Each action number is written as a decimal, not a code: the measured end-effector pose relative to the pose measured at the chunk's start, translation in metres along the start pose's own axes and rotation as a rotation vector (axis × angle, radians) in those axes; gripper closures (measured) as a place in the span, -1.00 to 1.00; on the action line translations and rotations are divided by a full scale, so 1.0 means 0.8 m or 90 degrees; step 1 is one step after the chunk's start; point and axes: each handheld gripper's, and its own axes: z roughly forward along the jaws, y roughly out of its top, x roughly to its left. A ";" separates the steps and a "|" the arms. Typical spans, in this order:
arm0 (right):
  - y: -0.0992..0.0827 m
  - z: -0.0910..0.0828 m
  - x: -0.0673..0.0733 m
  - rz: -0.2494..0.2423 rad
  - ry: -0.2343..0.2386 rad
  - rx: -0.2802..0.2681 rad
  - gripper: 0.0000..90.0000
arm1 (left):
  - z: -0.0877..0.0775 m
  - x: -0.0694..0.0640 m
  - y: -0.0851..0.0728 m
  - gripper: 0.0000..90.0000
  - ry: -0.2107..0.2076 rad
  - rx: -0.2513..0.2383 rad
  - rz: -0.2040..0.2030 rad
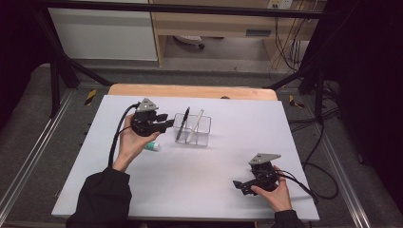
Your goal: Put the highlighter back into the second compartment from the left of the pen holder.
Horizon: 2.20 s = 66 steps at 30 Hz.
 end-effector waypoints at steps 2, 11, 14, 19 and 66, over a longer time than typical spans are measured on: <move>0.000 0.000 0.000 0.000 0.001 0.001 -0.98 | -0.007 0.005 -0.011 0.17 0.005 0.011 -0.004; 0.000 0.002 0.000 -0.001 0.000 0.004 -0.98 | -0.024 0.022 -0.057 -0.44 0.042 0.054 -0.012; 0.000 0.002 0.000 0.000 -0.001 0.005 -0.98 | -0.027 0.026 -0.070 -0.60 0.048 0.062 -0.017; 0.000 0.002 0.000 0.001 -0.001 0.003 -0.98 | -0.028 0.029 -0.088 -0.73 0.050 0.075 -0.024; 0.001 0.006 0.000 0.007 0.002 0.005 -0.98 | 0.006 0.083 -0.116 0.99 0.110 0.084 -0.097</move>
